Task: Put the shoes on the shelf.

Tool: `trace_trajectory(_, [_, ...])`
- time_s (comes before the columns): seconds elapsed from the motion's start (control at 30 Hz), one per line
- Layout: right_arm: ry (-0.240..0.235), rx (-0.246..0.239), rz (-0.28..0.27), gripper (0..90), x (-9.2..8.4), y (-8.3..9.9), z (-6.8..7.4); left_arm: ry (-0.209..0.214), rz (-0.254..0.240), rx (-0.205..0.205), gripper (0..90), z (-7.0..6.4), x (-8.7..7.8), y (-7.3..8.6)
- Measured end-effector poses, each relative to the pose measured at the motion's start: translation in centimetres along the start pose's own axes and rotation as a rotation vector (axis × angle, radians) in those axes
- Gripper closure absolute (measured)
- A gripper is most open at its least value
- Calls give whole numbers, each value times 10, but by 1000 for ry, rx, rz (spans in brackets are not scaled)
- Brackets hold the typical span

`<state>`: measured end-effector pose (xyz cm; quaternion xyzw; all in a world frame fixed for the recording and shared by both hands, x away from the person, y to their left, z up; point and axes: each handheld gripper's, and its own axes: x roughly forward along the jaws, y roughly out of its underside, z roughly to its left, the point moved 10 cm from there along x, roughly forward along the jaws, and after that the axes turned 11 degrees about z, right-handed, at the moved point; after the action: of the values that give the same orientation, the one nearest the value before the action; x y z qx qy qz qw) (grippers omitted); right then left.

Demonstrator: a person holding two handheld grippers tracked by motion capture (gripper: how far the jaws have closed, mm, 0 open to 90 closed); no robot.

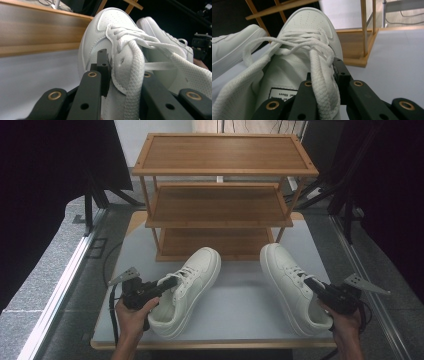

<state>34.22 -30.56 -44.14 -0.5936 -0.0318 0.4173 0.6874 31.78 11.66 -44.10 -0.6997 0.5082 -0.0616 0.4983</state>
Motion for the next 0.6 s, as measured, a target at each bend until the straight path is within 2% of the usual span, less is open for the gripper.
trace_trajectory(0.13, [-12,9,-40,827,-5,-4,5,6,-30,-12,801,-2,-5,-3])
trace_trajectory(0.2, [-53,49,-91,829,-10,-8,7,23,-63,-40,793,-4,-10,-5])
trace_trajectory(0.27, [-61,56,-99,829,-11,-9,8,29,-71,-48,792,-5,-11,-4])
trace_trajectory(0.33, [-82,80,-138,830,-14,-12,11,46,-78,-58,792,-8,-12,-4])
trace_trajectory(0.47, [-86,90,-160,831,-15,-14,13,44,-89,-53,791,-10,-14,-6])
trace_trajectory(0.6, [-104,87,-159,831,-15,-14,15,49,-100,-55,791,-12,-15,-7])
